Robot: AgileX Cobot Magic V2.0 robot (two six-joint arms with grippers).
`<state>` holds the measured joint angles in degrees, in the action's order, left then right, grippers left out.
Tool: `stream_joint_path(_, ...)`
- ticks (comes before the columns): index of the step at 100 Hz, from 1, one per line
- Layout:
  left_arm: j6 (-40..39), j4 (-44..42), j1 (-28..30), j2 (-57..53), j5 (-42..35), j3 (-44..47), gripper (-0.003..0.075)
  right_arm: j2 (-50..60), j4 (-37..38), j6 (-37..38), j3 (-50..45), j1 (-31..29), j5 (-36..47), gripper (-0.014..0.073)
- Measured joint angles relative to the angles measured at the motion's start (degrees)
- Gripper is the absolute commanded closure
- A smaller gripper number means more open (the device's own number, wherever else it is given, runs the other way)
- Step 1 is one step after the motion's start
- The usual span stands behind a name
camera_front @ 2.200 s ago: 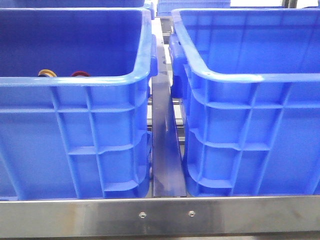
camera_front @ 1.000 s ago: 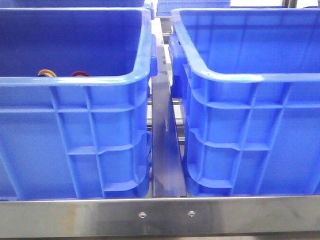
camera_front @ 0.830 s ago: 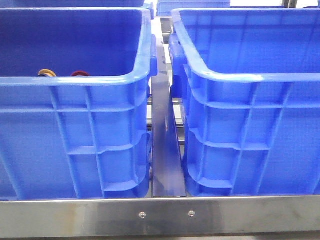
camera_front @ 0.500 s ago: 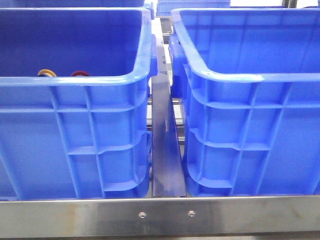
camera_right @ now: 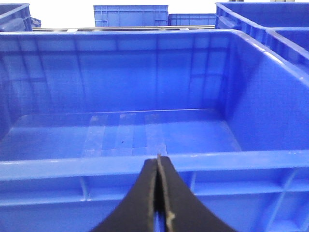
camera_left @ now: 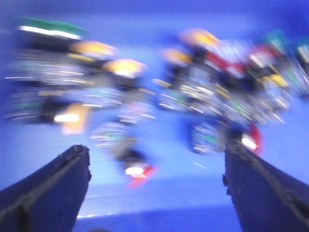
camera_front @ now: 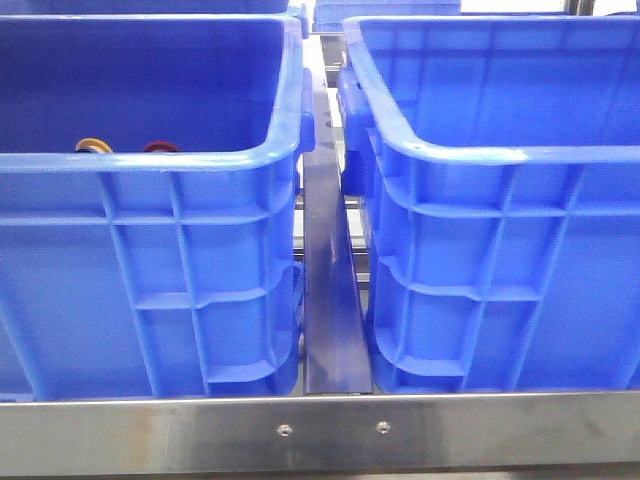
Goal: Pick red and yellow buttons and place in box
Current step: 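Lower the left gripper into the button bin and grasp a yellow-capped button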
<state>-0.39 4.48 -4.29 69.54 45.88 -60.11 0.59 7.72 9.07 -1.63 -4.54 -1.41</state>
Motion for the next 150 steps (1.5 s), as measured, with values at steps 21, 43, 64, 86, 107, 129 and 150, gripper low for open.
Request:
stream_joint_path(21, 0.39, -0.93, -3.85, 11.42, 5.45, -9.19, 0.0174, 0.0, 0.0, 0.0, 0.0, 0.0, 0.0, 0.0696)
stream_joint_path(43, 0.39, -1.44, -5.1, 21.82, 9.95, -17.79, 0.0174, 0.0, 0.0, 0.0, 0.0, 0.0, 0.0, 0.0696)
stream_joint_path(64, 0.39, -1.76, -5.1, 29.73, 12.34, -23.81, 0.0174, 0.0, 0.0, 0.0, 0.0, 0.0, 0.0, 0.0696)
stream_joint_path(86, 0.39, -1.76, -5.1, 35.39, 12.93, -26.65, 0.0174, 0.0, 0.0, 0.0, 0.0, 0.0, 0.0, 0.0696)
stream_joint_path(107, 0.39, -1.81, -5.1, 37.39, 12.7, -26.68, 0.0221, 0.0, 0.0, 0.0, 0.0, 0.0, 0.0, 0.0696)
stream_joint_path(129, 0.39, -1.9, -5.1, 37.39, 11.62, -26.7, 0.0442, 0.0, 0.0, 0.0, 0.0, 0.0, 0.0, 0.0696)
stream_joint_path(150, 0.39, -1.88, -5.87, 37.39, 10.5, -26.7, 0.0599, 0.0, 0.0, 0.0, 0.0, 0.0, 0.0, 0.0696)
